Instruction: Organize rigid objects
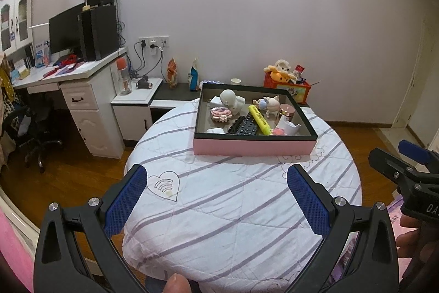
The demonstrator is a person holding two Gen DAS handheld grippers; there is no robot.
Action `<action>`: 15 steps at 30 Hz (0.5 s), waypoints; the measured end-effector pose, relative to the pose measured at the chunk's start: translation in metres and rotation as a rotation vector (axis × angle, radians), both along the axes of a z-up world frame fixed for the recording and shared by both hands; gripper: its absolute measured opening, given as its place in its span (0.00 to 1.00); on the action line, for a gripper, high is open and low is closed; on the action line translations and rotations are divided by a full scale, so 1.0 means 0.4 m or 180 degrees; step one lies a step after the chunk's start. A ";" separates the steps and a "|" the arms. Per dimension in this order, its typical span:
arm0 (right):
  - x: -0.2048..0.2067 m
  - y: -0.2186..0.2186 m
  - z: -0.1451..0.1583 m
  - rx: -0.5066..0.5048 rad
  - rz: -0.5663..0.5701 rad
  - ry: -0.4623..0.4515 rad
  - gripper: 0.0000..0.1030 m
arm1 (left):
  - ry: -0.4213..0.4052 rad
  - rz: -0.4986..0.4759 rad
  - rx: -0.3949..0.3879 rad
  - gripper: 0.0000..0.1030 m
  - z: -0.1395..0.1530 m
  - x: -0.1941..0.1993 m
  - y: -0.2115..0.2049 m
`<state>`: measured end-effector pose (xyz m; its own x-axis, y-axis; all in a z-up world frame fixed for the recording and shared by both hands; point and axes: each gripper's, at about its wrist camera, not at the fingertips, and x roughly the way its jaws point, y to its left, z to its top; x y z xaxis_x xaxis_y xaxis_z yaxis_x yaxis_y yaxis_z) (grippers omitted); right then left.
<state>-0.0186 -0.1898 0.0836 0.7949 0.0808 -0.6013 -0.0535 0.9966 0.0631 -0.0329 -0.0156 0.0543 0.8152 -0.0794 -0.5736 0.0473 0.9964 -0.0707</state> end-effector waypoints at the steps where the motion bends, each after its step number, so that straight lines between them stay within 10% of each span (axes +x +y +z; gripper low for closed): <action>1: -0.008 -0.002 0.001 0.0009 -0.0002 -0.0009 1.00 | -0.0001 0.0004 -0.0010 1.00 0.000 -0.005 0.002; 15: -0.068 -0.020 -0.004 0.0088 -0.0063 0.0010 1.00 | 0.0052 -0.0030 -0.0060 1.00 0.016 -0.067 -0.013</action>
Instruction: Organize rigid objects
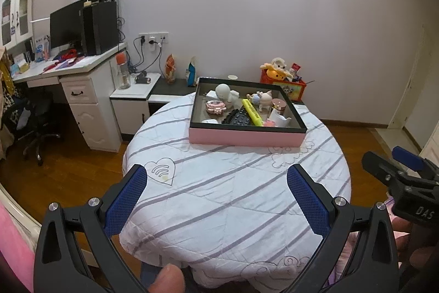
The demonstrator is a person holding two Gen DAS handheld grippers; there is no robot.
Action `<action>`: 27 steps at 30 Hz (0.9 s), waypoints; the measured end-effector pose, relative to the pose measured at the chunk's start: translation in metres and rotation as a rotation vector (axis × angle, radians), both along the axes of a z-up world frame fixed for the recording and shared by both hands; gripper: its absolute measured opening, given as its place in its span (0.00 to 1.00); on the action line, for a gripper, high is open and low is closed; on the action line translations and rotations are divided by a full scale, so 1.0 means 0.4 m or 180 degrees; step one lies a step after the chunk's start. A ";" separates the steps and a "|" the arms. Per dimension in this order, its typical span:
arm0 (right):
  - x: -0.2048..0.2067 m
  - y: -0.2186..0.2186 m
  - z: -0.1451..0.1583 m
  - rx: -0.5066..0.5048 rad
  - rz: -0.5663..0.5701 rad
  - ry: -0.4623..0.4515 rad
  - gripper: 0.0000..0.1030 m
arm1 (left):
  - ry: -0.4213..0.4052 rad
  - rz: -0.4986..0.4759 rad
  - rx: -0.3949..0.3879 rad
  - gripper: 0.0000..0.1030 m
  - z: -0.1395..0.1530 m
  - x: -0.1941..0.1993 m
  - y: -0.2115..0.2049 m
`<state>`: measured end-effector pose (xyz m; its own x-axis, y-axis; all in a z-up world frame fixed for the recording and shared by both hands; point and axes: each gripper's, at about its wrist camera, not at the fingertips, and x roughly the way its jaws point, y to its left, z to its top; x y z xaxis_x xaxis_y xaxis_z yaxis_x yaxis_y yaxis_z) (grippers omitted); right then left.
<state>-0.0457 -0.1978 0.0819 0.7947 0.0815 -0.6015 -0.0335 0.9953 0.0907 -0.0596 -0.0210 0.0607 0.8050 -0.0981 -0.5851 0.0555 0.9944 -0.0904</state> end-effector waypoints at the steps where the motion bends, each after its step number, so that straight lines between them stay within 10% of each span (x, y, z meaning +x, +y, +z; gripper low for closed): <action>1: -0.001 0.000 0.001 0.0003 -0.0007 0.0003 1.00 | -0.0008 -0.0006 0.0000 1.00 0.004 -0.003 0.000; 27: -0.013 -0.002 0.029 -0.0005 -0.0008 -0.0063 1.00 | -0.0051 0.0230 0.0198 1.00 0.058 -0.031 0.009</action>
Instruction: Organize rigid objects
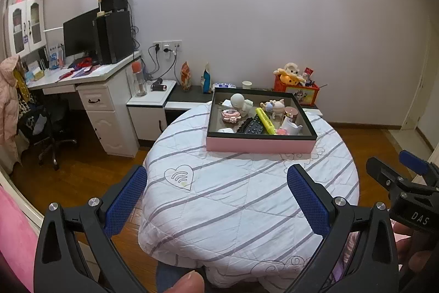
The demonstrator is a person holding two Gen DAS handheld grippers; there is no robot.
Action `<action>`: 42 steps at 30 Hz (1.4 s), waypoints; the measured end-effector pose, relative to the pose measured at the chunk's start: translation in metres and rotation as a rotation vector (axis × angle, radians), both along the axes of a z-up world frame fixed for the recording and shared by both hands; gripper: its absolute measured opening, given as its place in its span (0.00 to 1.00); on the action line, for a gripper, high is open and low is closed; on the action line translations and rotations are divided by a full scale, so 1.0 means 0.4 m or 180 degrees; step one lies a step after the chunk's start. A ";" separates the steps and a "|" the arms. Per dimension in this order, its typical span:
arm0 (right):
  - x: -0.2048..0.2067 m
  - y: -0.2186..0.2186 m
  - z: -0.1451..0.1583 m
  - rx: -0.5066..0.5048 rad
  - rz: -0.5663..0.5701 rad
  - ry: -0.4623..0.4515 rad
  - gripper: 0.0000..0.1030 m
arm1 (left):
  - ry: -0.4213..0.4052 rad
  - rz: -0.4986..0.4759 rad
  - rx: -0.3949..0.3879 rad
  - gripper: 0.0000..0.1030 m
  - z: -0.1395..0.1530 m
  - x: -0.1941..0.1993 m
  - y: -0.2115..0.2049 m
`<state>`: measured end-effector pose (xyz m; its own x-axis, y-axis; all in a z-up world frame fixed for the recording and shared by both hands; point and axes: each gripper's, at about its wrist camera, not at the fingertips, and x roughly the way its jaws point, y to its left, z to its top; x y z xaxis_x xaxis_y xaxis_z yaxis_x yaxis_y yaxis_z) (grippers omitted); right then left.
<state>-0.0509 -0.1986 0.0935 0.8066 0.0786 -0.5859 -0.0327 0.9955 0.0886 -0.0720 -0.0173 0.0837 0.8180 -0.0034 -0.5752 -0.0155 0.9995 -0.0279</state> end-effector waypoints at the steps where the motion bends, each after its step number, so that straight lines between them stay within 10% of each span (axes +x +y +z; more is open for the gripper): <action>1: 0.001 0.001 0.001 0.0000 0.0005 0.0000 1.00 | 0.0004 0.0005 -0.0004 1.00 0.001 0.001 0.002; 42: 0.020 0.032 -0.010 -0.0014 0.0047 0.0053 1.00 | 0.0076 -0.0001 -0.0042 1.00 -0.003 0.040 0.027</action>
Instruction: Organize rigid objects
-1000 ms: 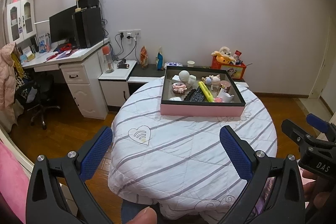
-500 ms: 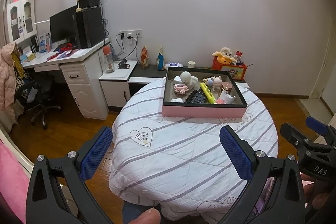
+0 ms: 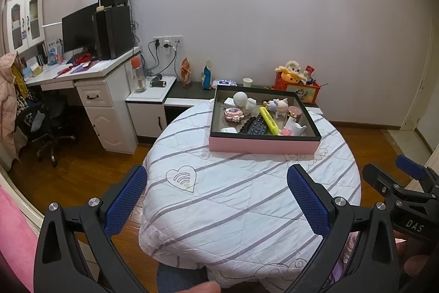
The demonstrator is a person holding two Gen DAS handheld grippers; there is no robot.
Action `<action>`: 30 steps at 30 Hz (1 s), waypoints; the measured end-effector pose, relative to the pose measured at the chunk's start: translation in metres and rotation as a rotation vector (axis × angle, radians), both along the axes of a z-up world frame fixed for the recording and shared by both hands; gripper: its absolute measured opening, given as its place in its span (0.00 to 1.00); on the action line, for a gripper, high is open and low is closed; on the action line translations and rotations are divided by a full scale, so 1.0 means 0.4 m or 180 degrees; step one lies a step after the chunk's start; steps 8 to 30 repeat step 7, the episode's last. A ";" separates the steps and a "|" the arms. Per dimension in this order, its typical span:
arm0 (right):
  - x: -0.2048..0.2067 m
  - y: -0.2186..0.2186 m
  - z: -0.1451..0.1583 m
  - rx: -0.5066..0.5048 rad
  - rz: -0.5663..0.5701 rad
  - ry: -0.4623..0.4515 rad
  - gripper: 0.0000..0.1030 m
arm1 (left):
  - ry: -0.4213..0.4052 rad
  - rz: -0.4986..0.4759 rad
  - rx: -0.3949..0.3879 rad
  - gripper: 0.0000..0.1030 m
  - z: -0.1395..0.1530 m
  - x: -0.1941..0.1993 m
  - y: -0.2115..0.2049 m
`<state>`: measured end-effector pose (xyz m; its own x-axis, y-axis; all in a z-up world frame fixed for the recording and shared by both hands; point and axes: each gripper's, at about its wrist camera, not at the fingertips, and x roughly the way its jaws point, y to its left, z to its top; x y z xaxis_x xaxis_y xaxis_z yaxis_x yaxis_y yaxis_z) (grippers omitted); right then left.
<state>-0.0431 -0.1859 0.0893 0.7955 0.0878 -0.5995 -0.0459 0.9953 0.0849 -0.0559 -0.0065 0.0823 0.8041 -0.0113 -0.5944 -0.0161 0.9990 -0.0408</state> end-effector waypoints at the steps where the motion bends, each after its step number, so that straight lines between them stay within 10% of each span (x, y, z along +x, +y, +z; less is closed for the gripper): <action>1: 0.001 0.001 -0.001 0.0001 -0.0001 0.0003 1.00 | -0.0004 0.0007 0.0000 1.00 -0.001 0.000 0.001; 30: 0.007 0.004 -0.011 0.0006 -0.0008 0.0020 1.00 | -0.0027 -0.0016 -0.0009 1.00 -0.001 0.000 0.002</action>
